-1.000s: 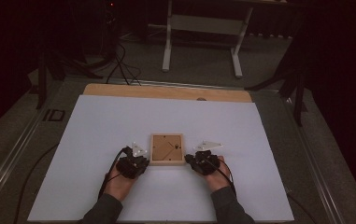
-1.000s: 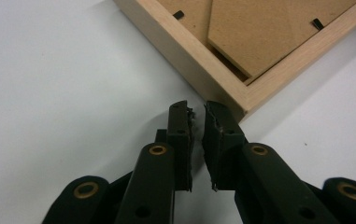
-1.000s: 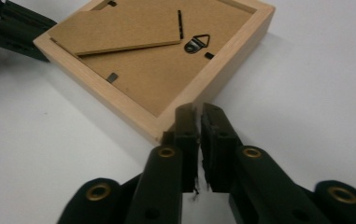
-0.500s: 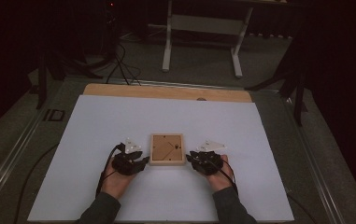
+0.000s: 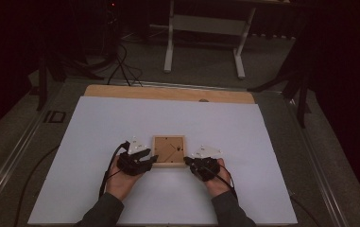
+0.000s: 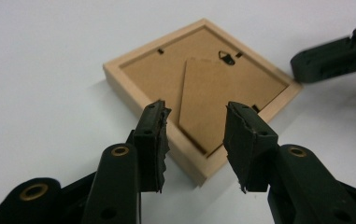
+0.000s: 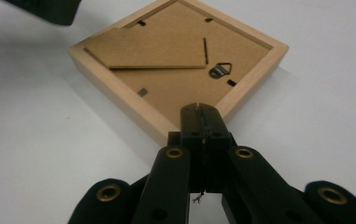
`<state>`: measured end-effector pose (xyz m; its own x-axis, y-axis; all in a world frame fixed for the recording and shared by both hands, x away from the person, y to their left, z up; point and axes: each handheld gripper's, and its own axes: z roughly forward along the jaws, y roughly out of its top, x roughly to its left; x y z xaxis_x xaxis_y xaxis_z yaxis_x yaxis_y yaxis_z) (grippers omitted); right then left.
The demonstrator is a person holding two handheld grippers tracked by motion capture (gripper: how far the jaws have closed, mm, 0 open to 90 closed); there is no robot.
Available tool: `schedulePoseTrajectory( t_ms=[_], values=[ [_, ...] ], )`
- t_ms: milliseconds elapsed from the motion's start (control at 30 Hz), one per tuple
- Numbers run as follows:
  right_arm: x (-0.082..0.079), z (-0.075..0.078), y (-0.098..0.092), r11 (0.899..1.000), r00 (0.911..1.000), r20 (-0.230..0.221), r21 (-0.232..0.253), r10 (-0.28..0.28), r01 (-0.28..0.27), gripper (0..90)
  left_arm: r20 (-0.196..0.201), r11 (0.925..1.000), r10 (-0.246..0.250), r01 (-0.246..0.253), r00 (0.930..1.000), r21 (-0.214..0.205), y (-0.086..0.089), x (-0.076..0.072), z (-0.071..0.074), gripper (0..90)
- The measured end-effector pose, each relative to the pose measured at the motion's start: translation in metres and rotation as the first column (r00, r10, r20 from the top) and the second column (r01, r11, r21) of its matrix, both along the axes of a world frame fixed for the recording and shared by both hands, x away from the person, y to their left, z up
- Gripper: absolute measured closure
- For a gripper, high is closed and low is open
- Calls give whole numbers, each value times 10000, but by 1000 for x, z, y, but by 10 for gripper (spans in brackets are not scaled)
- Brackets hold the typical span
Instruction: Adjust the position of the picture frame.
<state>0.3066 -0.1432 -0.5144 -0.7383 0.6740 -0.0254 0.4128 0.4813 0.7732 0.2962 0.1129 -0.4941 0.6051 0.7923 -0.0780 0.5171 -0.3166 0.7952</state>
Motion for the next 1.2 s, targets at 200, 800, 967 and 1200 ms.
schedulePoseTrajectory(
  t_ms=[200, 800, 967, 1200],
  values=[
    [0, 0, 1, 10000, 10000, 41, -9, 13, -13, 898, 104, 9993, -362, 361, 9993, 93, -6, 2, 5, 567],
    [-2, -1, 4, 9998, 9999, 60, 116, 130, -131, 898, 6, 9963, -745, 744, 9972, 422, -23, 15, 4, 552],
    [-2, -1, 4, 9999, 9999, 81, 92, 139, -140, 898, -10, 9964, -702, 702, 9975, 476, -24, 18, 3, 551],
    [-2, -1, 5, 9999, 9998, 112, 59, 135, -136, 898, -174, 9925, -823, 836, 9965, 890, -28, 22, -3, 530]
  ],
)
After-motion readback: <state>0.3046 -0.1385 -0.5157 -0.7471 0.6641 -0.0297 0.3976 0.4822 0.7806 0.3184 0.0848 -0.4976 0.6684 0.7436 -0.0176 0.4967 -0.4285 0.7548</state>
